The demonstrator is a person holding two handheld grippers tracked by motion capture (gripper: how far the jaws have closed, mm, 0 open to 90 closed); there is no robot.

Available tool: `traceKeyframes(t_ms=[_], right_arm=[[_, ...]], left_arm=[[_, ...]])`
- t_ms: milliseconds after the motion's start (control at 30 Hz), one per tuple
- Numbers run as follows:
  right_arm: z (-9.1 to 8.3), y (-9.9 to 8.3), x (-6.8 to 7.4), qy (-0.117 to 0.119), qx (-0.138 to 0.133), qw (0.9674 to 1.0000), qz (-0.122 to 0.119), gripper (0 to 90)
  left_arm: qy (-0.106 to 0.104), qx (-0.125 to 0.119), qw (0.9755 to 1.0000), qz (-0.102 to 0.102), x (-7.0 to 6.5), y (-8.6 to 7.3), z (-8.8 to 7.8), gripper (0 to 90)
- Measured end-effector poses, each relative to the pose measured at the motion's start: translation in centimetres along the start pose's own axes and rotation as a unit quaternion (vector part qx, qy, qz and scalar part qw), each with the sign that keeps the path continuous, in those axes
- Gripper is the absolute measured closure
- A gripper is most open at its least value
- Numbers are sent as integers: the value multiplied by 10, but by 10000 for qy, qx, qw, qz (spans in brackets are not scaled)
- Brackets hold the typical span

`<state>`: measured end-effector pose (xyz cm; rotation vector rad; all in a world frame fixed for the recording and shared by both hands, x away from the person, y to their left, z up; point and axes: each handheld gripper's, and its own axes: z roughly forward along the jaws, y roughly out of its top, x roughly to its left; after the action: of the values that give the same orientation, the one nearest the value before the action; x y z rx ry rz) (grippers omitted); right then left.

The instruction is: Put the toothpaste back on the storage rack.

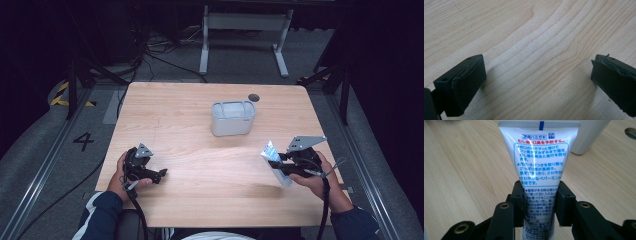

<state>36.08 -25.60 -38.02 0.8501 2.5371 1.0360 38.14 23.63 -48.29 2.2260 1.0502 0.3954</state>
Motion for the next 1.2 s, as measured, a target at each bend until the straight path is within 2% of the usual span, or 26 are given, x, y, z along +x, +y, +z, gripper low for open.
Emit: traceKeyframes(t_ms=[67, 467, 867, 1200], right_arm=[[0, 4, -2, -23, -101, 9999, 65, 661], [-3, 25, -7, -121, -358, 9993, -55, 662], [-9, 41, -13, -260, -645, 9976, -57, 662], [-12, 55, -15, -259, -839, 9961, -88, 662]], left_arm=[[-1, 0, 10000, 2, 0, 0, 0, 4], [0, 0, 10000, 0, 0, 0, 0, 4], [-4, -2, 10000, 2, 0, 0, 0, 4], [-6, -1, 10000, 4, 0, 0, 0, 4]])
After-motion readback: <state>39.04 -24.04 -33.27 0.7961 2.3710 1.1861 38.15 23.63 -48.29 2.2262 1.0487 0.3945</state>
